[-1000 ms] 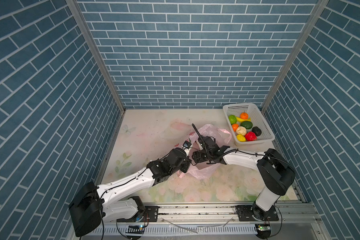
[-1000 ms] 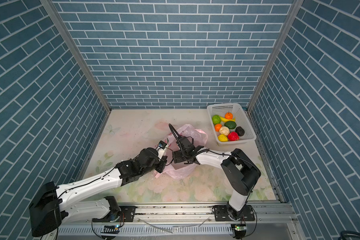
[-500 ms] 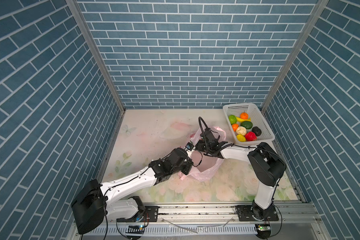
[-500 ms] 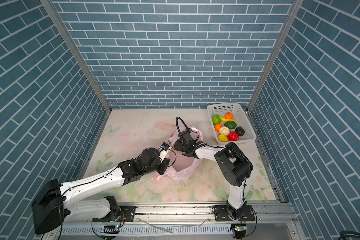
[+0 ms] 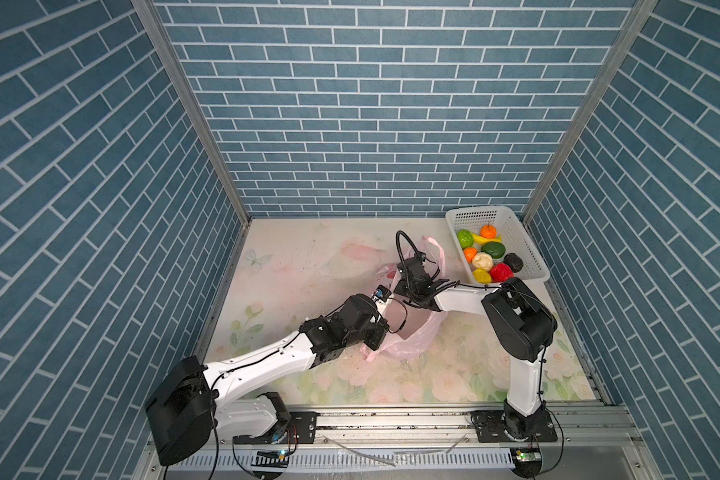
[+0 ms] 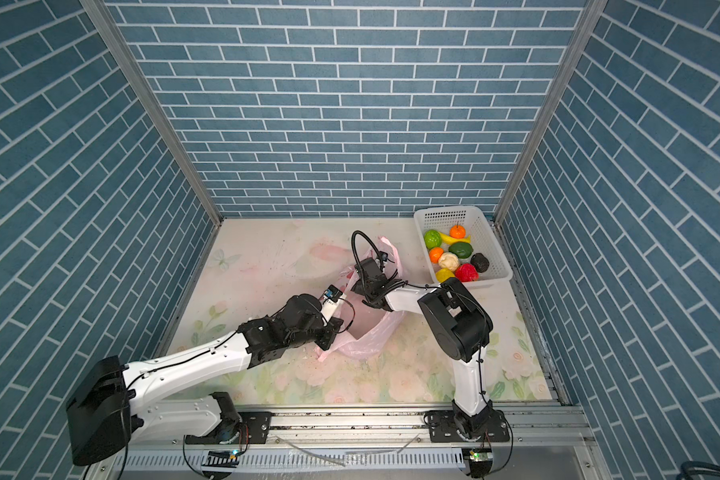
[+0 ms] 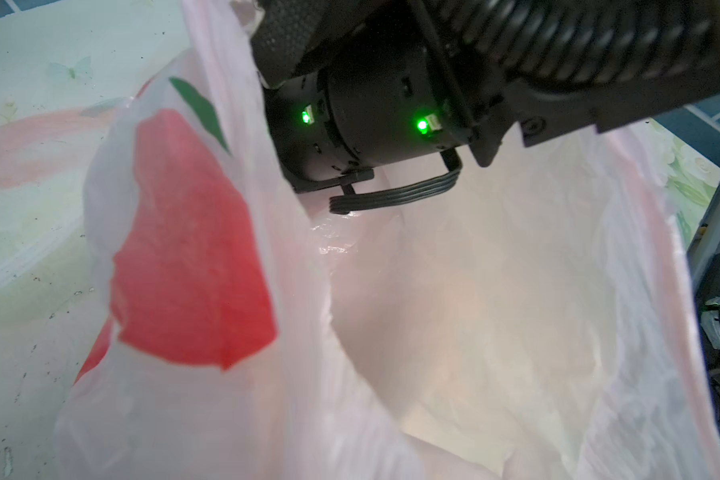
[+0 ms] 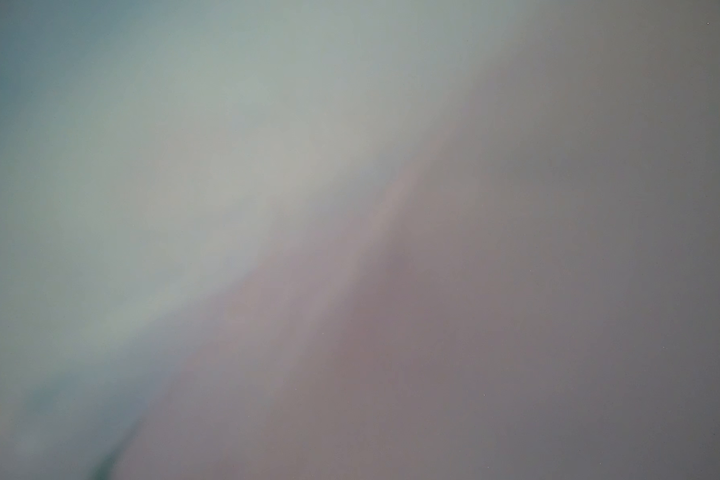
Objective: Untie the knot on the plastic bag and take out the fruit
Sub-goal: 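Lower the right gripper deep into the bag and close on the red-yellow fruit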
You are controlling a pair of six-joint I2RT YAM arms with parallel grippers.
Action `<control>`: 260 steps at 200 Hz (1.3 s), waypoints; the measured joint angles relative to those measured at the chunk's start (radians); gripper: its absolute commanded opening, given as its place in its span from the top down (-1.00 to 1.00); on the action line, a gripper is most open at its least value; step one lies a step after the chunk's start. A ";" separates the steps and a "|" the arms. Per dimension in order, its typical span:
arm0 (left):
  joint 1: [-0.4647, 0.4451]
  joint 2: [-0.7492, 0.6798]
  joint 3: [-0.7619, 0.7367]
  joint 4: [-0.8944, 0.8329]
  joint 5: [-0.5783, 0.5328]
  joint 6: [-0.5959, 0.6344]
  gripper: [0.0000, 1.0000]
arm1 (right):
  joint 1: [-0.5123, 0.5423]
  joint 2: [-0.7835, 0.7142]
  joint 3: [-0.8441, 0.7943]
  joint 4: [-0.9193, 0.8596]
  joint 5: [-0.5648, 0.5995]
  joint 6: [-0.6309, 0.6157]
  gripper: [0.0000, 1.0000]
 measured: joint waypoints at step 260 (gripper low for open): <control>-0.001 0.022 0.034 -0.040 -0.094 0.010 1.00 | -0.010 -0.203 -0.178 0.111 -0.205 -0.040 0.46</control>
